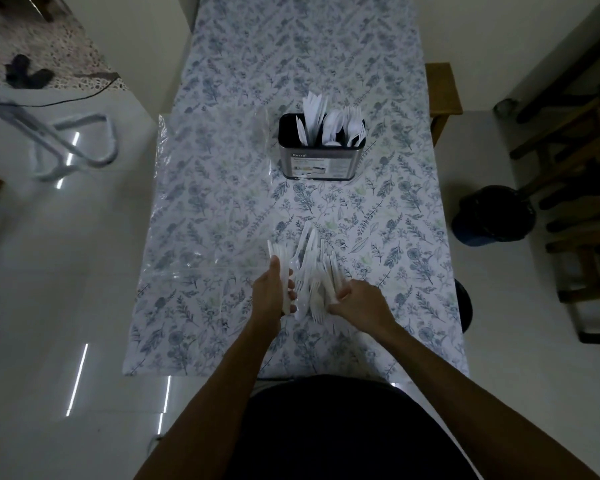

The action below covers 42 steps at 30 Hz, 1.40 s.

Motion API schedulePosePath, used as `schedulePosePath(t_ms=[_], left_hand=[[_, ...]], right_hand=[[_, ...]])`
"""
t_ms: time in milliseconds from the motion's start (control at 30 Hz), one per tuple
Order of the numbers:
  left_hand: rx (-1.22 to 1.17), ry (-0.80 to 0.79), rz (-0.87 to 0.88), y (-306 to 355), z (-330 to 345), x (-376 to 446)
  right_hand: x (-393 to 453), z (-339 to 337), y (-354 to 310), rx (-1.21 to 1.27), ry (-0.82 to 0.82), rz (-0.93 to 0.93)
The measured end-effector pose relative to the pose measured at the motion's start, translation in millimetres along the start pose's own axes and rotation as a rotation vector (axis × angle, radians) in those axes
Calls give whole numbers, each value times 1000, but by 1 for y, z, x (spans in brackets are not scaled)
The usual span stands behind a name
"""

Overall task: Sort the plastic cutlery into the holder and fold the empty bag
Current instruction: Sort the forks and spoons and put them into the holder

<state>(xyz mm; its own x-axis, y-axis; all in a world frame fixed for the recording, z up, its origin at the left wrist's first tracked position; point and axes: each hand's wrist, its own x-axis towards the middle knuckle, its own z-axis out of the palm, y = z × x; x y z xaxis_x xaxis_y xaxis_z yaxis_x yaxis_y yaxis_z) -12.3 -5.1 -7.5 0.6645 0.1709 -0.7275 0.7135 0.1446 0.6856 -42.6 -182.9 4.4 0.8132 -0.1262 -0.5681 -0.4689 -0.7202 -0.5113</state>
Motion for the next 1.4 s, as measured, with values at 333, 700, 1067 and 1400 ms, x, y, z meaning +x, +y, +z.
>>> schedulePosePath(t_ms=[333, 700, 1067, 1400], left_hand=[[139, -214, 109, -4, 30, -14], [-166, -264, 5, 10, -2, -2], [-488, -127, -19, 20, -30, 15], [-510, -223, 16, 17, -43, 10]], right_hand=[[-14, -18, -27, 294, 106, -72], [-10, -26, -43, 458, -49, -286], [8, 43, -36, -414, 12, -435], [11, 63, -39, -444, 48, -365]])
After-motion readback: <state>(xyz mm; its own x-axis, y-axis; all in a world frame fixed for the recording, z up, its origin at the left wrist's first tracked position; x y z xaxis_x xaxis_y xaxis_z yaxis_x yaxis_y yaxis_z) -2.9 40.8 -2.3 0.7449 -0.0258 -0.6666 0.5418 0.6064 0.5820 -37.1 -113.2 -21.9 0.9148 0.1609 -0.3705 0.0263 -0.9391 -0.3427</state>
